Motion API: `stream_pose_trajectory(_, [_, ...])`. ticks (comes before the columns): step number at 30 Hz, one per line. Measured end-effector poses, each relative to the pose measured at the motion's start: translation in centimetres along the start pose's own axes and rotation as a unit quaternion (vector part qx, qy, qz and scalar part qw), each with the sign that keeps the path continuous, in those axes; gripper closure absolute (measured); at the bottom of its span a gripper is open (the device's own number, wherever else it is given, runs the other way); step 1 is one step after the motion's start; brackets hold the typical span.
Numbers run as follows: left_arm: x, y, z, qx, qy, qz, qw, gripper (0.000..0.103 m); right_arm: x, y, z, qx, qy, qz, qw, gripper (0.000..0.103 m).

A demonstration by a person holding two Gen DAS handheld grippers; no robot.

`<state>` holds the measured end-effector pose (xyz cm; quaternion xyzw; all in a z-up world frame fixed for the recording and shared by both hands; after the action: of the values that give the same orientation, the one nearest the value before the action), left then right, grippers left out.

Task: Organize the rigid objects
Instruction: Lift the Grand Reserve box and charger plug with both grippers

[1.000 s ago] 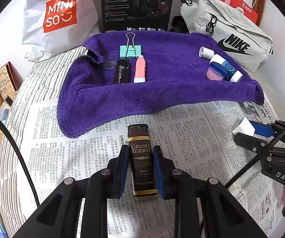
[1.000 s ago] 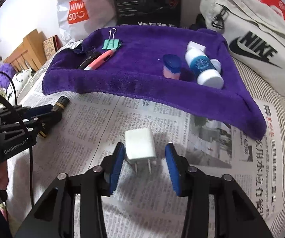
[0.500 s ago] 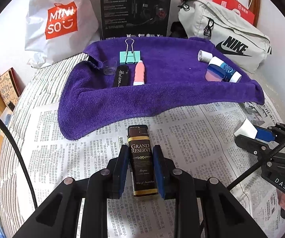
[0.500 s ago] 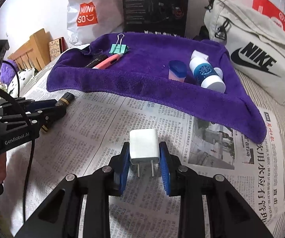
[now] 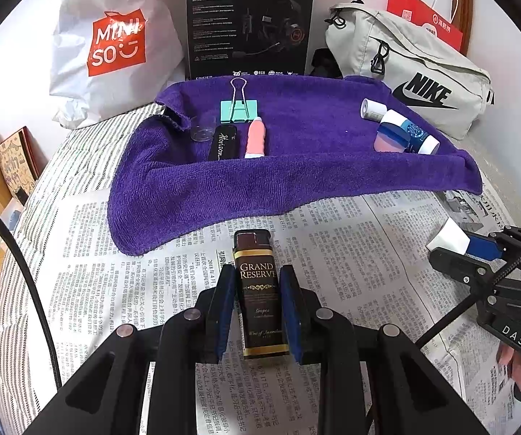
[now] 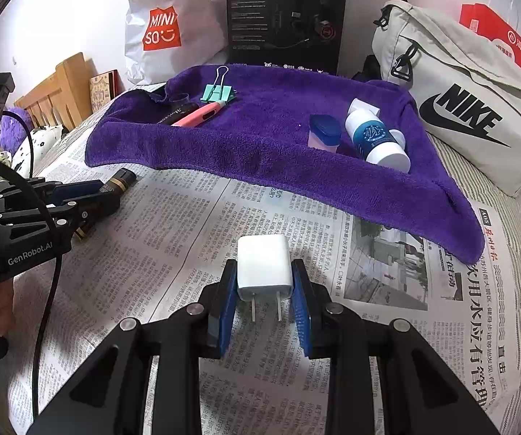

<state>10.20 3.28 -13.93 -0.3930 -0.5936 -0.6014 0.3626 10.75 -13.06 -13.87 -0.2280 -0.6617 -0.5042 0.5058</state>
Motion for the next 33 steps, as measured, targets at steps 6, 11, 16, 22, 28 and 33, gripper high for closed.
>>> stream_pose_trajectory(6, [0.0, 0.11, 0.0, 0.004, -0.009, 0.0, 0.9999, 0.079, -0.03, 0.04, -0.03, -0.001, 0.002, 0.0, 1.0, 0.074])
stream_pose_trajectory(11, [0.02, 0.07, 0.06, 0.004, -0.007, 0.0, 1.0, 0.078, -0.07, 0.04, 0.02, 0.002, -0.003, 0.0, 1.0, 0.074])
stream_pose_trajectory(16, [0.03, 0.04, -0.02, 0.002, -0.006, 0.0, 1.0, 0.077, -0.08, 0.06, 0.04, 0.003, -0.005, 0.0, 1.0, 0.074])
stream_pose_trajectory(22, [0.06, 0.04, -0.04, 0.003, -0.007, 0.0, 1.0, 0.077, -0.07, 0.06, 0.07, 0.003, -0.004, 0.0, 1.0, 0.074])
stream_pose_trajectory(28, [0.06, 0.04, -0.07, 0.002, -0.004, 0.0, 1.0, 0.078, -0.04, 0.07, 0.05, 0.002, -0.003, 0.0, 1.0, 0.074])
stream_pose_trajectory(33, [0.13, 0.12, -0.1, 0.0, -0.002, 0.005, 1.0, 0.079, -0.04, 0.18, -0.13, 0.003, -0.002, 0.011, 1.0, 0.075])
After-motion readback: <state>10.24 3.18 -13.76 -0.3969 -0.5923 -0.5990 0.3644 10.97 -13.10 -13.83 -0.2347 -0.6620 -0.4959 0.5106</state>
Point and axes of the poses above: each gripper's, at about its wrist camera, not at the fingertips, and x roughly against the way its jaws point, z to its left, y to its top, the point moved 7 cm from there along -x, roughly the way its jaws point, and after that the axes turned 13 degrees about z, right-handed, at the moved point
